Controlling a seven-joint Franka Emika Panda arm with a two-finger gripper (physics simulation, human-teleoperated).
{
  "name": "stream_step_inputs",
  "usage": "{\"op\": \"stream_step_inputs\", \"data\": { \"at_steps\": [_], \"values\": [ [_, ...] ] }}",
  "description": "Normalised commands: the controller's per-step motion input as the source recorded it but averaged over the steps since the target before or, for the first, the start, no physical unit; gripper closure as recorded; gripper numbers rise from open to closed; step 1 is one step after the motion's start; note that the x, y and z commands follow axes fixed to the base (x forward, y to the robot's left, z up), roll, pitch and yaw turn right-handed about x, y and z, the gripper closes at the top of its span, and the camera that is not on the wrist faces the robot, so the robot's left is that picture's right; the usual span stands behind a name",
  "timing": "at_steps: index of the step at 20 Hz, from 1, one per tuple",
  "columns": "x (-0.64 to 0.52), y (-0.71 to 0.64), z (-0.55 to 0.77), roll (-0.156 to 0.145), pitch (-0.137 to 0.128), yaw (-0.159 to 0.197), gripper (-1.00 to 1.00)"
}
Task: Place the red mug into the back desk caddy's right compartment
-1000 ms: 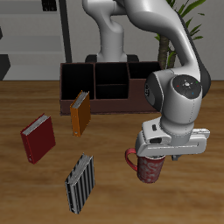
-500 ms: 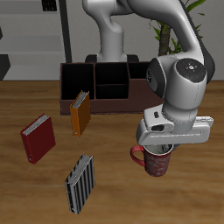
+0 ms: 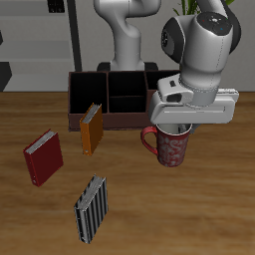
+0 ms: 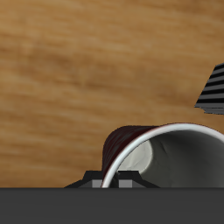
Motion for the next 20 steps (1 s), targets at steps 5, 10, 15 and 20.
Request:
{"op": "stream_step_inputs", "data": {
  "at_steps": [5,10,15,20],
  "values": [
    [-0.51,-0.26,0.73,-0.005,-0.083,0.048,1.00],
    [-0.49,-0.23,0.59,-0.034,-0.032,-0.003,1.00],
    [-0.46,-0.21,0.53,-0.035,-0.049,-0.008,1.00],
    [-0.51,-0.15,0.50,-0.040,-0.037,-0.026,1.00]
  ]
}}
